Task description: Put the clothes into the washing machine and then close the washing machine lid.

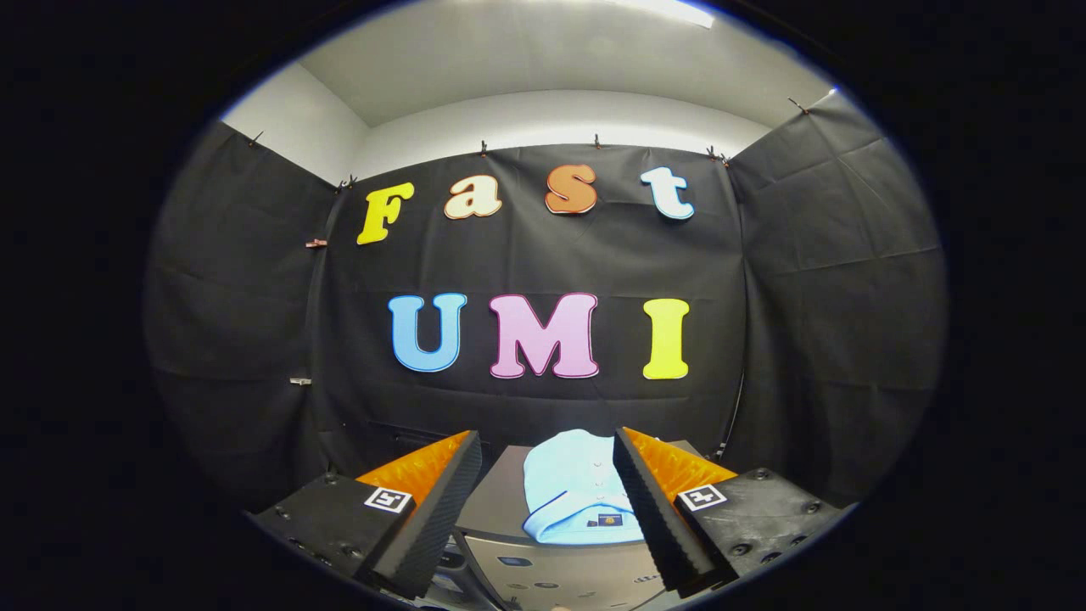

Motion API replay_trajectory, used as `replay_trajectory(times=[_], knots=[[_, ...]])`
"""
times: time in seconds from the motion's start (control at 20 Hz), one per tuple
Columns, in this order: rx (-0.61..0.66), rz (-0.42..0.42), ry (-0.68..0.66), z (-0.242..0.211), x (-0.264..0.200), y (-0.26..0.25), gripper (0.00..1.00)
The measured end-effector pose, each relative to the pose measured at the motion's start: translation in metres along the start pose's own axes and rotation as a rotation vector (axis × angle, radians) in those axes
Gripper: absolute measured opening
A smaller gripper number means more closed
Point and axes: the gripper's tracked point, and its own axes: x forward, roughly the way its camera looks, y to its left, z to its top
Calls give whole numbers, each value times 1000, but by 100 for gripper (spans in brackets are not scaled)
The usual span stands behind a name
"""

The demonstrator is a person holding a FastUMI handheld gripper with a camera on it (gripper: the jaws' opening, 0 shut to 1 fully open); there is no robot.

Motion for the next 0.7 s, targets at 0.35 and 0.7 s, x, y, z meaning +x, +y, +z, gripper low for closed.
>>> replay_trajectory(times=[0.35,0.7], knots=[[10,-16,21,-7,14,-10,98],[12,-1,13,-3,26,-12,98]])
